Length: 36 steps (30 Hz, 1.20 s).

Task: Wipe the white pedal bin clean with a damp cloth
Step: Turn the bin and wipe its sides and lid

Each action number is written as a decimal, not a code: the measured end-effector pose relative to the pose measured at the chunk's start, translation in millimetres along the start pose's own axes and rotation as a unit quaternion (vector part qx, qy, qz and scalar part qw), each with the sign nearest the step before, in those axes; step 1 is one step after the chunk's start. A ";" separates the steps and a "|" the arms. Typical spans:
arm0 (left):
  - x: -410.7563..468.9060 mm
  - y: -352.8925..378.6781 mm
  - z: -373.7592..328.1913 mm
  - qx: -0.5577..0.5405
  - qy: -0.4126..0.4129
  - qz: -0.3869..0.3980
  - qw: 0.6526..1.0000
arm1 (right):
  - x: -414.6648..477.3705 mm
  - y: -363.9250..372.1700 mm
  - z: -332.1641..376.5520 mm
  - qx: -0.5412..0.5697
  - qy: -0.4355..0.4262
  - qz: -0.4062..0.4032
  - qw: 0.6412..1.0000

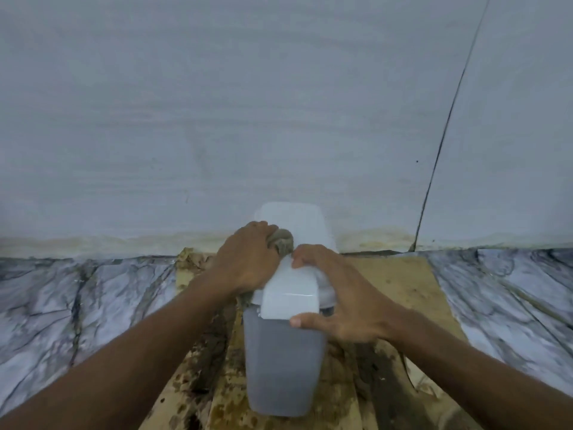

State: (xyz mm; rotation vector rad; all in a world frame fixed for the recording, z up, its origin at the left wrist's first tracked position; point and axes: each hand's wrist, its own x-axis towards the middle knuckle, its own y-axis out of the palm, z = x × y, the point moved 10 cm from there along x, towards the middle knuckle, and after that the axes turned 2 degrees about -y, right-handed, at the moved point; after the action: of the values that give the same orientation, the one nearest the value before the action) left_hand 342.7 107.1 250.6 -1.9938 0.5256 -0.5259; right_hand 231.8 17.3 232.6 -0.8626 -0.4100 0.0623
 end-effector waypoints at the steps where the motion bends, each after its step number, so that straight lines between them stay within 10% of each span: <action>1: -11.0 5.1 -2.4 0.014 0.021 -0.003 1.000 | -7.6 3.6 4.6 -0.004 -0.001 0.024 1.000; 9: -49.3 21.8 4.0 0.034 0.081 -0.018 0.996 | 12.9 -18.0 -23.4 0.008 0.102 -0.028 0.994; 23: -81.3 20.1 -21.4 0.033 0.023 -0.054 0.998 | 84.9 18.1 -74.5 -0.095 0.088 0.124 0.984; 30: -100.1 53.0 -90.6 0.114 0.129 0.067 0.983 | 80.9 17.7 -77.7 -0.097 0.084 0.113 0.985; 36: -131.0 62.3 -89.1 0.205 0.223 0.016 0.953 | 72.5 16.2 -69.7 -0.128 0.101 0.113 0.980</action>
State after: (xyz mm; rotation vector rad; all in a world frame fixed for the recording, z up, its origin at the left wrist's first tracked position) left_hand 177.0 91.2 215.2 -1.4673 0.6584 -0.9915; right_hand 326.4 -6.9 203.8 -1.1568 -0.1278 0.1315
